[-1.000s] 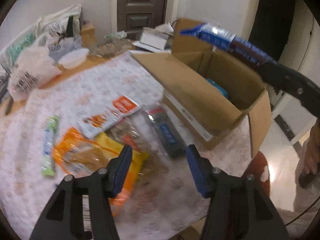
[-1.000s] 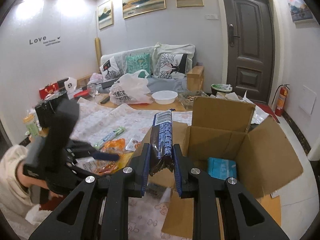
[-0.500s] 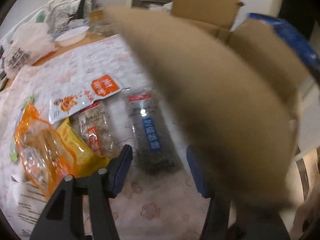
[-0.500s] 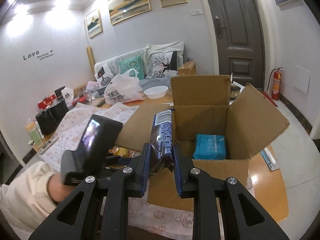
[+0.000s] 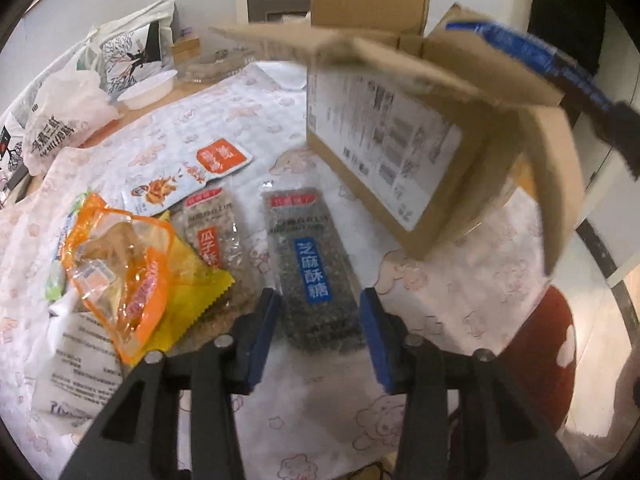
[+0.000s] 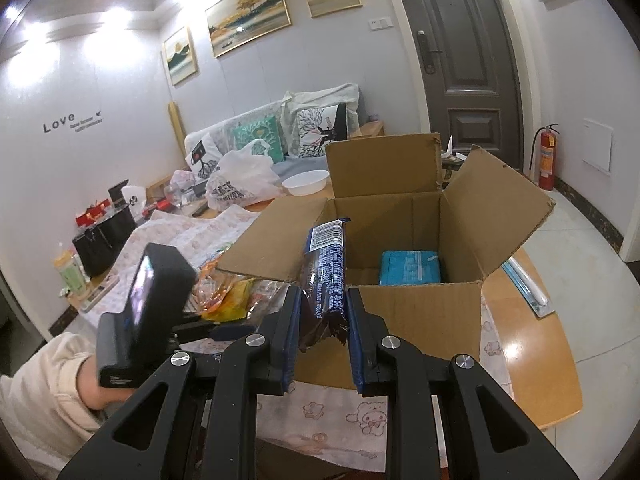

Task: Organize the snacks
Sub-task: 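Carry the blue bar into the box with the right gripper while left carries sesame bar, then grasp the white milk-candy bag with the left gripper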

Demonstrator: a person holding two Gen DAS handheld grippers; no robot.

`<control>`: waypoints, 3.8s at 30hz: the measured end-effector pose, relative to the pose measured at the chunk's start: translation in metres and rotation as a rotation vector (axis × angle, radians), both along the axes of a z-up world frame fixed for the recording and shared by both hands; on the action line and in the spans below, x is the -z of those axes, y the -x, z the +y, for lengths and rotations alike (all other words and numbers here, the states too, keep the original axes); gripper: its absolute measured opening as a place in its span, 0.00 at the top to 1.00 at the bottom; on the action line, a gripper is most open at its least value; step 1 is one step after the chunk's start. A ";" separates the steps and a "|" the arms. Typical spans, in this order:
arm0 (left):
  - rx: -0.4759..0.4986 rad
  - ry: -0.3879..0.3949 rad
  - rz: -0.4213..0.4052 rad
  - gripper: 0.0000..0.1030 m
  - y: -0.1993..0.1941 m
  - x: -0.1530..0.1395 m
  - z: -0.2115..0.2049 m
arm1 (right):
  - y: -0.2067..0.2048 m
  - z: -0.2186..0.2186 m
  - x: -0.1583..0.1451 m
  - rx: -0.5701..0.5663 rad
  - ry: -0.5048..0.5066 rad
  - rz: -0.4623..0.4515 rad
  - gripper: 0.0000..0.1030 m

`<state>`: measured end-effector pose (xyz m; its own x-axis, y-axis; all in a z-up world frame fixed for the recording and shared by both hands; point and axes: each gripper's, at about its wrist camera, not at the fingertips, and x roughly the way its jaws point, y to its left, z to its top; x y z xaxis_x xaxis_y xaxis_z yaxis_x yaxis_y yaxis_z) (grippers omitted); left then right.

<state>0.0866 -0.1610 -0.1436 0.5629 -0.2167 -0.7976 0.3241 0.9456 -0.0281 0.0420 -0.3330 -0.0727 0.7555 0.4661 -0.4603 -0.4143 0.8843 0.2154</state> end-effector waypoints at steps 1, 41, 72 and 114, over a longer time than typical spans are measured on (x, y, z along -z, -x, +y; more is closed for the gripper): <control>-0.006 0.012 -0.009 0.48 -0.002 -0.002 0.000 | 0.000 0.000 0.000 0.001 0.000 0.000 0.84; -0.176 0.073 -0.294 0.63 0.047 -0.114 0.091 | 0.011 0.068 -0.045 -0.082 0.038 -0.098 0.84; 0.189 0.069 -0.136 0.62 -0.085 -0.129 -0.087 | -0.088 -0.036 -0.011 0.094 0.083 0.035 0.81; -0.240 0.270 -0.140 0.23 0.014 -0.072 0.251 | -0.049 0.260 0.020 -0.381 0.209 0.217 0.57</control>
<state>0.0724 0.0899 -0.0717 0.7225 -0.2570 -0.6418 0.1128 0.9597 -0.2573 0.0910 -0.0729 -0.0926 0.4252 0.5715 -0.7018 -0.6819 0.7122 0.1669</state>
